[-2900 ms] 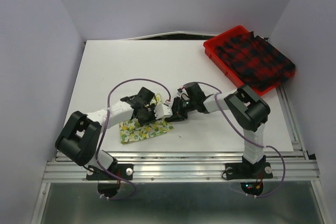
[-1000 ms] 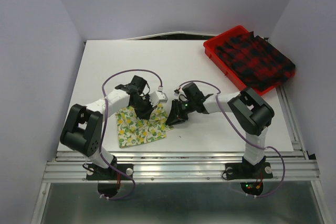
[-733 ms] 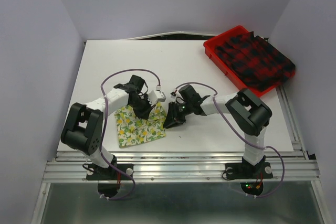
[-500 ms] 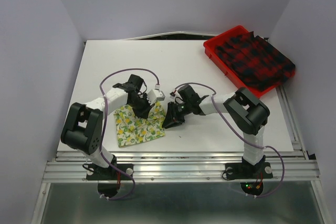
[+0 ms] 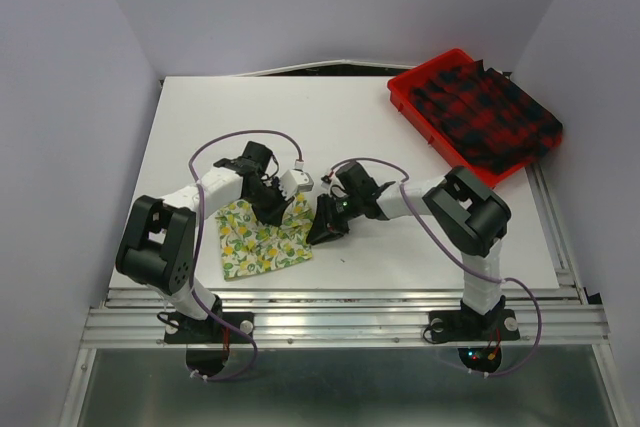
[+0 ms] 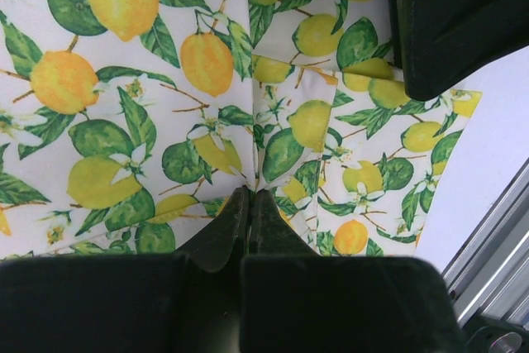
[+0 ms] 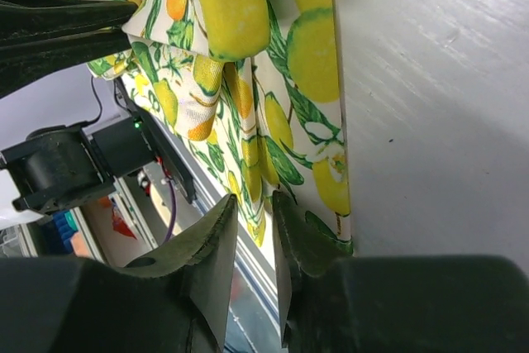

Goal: Fold and stack the skirts
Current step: Fold the skirt

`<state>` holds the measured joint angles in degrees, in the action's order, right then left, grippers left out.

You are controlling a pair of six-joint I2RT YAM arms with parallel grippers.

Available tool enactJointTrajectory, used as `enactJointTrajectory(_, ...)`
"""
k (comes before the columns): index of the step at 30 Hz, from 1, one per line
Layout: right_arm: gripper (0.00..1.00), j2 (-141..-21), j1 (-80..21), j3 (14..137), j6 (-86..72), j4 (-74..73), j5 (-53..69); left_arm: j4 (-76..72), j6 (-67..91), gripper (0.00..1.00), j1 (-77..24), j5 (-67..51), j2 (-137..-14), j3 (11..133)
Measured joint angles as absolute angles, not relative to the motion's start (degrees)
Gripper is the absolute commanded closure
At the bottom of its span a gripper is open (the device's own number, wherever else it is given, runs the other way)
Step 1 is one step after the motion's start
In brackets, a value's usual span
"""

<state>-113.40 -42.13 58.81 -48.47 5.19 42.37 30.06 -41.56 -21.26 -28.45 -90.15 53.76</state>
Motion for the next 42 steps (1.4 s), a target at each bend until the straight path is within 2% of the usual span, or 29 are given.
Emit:
enactJointTrajectory(5,0.72,-113.4,-42.4,58.8,-49.1,5.7,42.0,30.1,-41.7,1.0,-21.3,-28.5,-90.1,53.8)
enactJointTrajectory(19,0.82,-115.5,-42.4,60.8,-49.6,6.6,41.2,30.7,-41.7,1.0,-20.8,-29.4,-90.1,54.2)
enactJointTrajectory(20,0.84,-115.6,-42.4,61.1,-49.7,6.6,41.0,30.8,-41.7,1.0,-20.8,-29.5,-90.1,54.3)
enactJointTrajectory(24,0.99,-115.6,-42.4,61.8,-49.3,6.4,40.8,31.0,-41.8,1.0,-20.5,-29.7,-90.1,54.3)
enactJointTrajectory(42,0.99,-115.6,-39.4,63.9,-46.3,5.0,37.4,34.8,-43.4,1.0,-14.9,-32.5,-86.6,57.1)
